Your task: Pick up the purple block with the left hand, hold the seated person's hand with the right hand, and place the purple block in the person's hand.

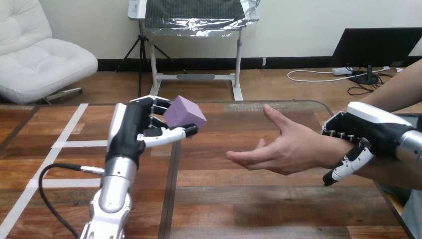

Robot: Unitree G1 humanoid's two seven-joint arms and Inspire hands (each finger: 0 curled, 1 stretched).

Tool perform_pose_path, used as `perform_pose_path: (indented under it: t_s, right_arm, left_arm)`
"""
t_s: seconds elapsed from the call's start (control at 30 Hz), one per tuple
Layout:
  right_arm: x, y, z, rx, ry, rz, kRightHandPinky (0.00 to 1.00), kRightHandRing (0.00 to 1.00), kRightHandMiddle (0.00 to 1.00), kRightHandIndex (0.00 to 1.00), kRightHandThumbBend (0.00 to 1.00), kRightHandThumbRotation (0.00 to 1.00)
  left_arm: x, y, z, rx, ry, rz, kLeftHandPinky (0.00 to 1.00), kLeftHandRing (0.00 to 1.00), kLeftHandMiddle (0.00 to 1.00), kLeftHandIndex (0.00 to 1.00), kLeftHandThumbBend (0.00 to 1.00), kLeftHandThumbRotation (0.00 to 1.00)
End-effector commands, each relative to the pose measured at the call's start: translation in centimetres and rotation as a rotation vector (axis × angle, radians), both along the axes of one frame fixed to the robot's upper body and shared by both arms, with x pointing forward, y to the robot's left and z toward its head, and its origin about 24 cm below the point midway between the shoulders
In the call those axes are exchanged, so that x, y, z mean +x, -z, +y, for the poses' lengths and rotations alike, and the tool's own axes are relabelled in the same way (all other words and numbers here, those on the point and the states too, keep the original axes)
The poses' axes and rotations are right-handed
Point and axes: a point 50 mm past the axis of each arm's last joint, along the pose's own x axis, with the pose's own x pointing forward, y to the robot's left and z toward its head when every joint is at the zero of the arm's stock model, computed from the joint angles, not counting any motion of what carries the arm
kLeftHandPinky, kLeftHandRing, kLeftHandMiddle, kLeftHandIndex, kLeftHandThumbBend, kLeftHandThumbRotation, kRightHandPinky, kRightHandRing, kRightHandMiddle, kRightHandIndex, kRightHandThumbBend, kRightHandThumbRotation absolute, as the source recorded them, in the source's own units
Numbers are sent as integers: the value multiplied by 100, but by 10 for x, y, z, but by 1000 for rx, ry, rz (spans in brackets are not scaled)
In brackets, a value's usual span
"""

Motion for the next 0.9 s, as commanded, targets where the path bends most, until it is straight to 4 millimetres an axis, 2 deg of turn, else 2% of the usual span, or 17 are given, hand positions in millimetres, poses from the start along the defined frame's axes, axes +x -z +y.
perform_pose_path:
  t_s: [0.0,0.87]
  right_arm:
    - [10,-12,19,73,-37,-59,34,39,45,49,92,0]
    - [11,-18,34,102,-81,-77,34,39,45,49,91,1]
  left_arm:
    - [22,-33,-18,-6,56,-118,29,34,39,45,62,0]
    - [27,-27,-53,12,150,-63,30,35,40,46,62,0]
